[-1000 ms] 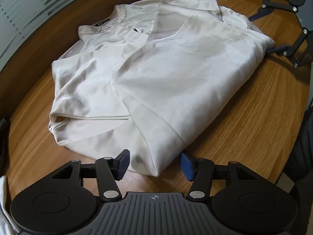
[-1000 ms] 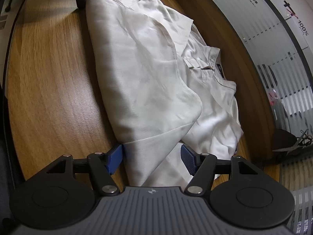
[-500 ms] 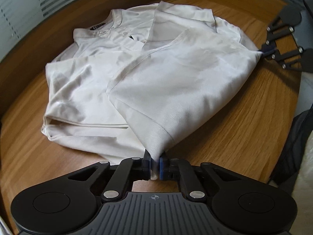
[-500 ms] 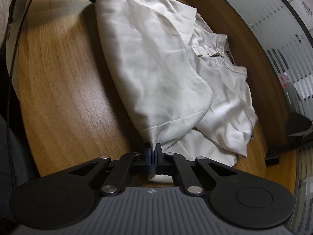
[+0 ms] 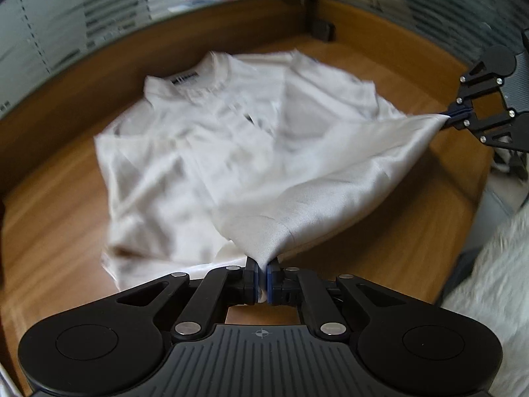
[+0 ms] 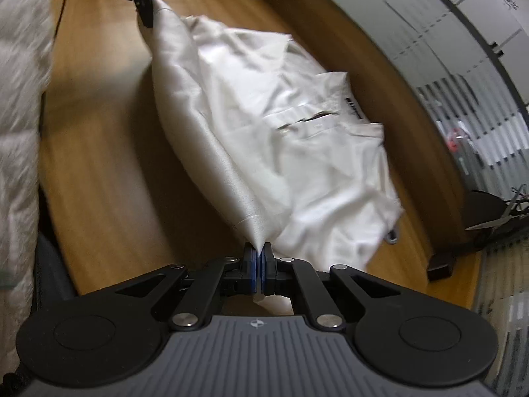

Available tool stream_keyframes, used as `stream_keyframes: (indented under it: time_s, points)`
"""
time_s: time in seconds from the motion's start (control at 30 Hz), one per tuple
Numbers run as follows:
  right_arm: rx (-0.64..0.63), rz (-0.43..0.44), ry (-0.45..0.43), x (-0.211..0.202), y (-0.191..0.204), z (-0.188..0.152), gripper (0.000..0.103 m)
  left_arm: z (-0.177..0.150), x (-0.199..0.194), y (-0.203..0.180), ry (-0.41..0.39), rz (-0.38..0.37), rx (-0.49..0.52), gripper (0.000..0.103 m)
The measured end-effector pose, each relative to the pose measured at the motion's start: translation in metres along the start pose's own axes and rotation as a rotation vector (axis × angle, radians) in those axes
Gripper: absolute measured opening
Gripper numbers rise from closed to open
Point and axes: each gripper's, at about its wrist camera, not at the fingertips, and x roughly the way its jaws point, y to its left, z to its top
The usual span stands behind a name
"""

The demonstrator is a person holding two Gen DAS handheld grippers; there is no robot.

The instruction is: Fold clothes

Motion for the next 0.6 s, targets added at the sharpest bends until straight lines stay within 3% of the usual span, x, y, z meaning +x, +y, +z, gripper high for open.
stream_keyframes:
  time_s: [0.3, 0.6]
  points:
    - [0.083, -0.013, 0.035, 0.051, -0.078, 0.041, 0.003, 0.051, 0.034, 0.048, -0.015, 0.061, -0.076, 0.007]
    - [0.103, 0.069, 0.153, 0.152, -0.118, 0.064, 0.004, 0.074, 0.120, 0.095, 0.104, 0.051, -0.183, 0.007]
